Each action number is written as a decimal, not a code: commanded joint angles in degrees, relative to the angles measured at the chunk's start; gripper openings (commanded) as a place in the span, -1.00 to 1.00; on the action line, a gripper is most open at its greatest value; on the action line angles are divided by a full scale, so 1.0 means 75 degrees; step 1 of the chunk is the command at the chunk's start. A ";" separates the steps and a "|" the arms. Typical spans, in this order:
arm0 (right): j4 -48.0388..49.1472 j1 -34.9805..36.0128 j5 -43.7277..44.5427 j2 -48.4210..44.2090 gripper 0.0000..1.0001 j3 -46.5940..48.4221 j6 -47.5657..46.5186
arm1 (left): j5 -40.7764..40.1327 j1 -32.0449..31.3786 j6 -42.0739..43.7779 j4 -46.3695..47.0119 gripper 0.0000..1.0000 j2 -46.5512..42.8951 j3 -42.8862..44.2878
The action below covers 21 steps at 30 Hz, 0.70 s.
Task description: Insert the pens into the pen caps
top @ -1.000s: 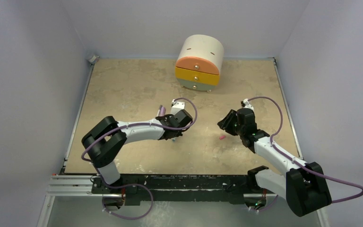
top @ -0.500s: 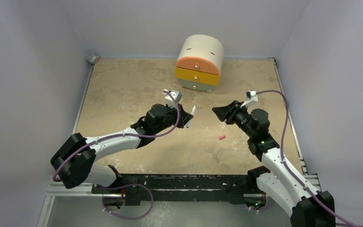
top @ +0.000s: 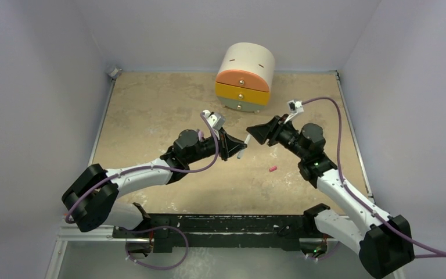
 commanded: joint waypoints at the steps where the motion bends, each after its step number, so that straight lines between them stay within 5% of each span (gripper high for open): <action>1: 0.0519 0.0528 0.0038 0.0063 0.05 0.0234 -0.0137 | 0.0190 -0.0081 0.0155 0.0763 -1.00 -0.0048 0.0178; 5: 0.0583 0.0741 0.0107 0.0193 -0.04 0.0205 -0.0075 | 0.0225 -0.0105 0.0209 0.0744 -1.00 0.0066 0.0331; 13: 0.0515 0.0790 0.0110 0.0237 -0.68 0.0108 -0.0089 | -0.0174 -0.0117 0.0119 0.0839 -1.00 0.0040 0.0383; 15: 0.0492 0.0784 0.0106 0.0285 -0.96 0.0117 -0.0165 | -0.0296 -0.0113 0.0065 0.0881 -1.00 0.0015 0.0365; 18: 0.0500 0.0788 0.0042 0.0370 -1.00 0.0098 -0.0162 | -0.0315 -0.0117 0.0001 0.0908 -1.00 0.0026 0.0371; 21: 0.0748 0.0787 -0.0248 0.0381 -1.00 -0.0062 0.0178 | -0.0140 -0.0117 -0.0096 0.0700 -0.41 0.0140 0.0534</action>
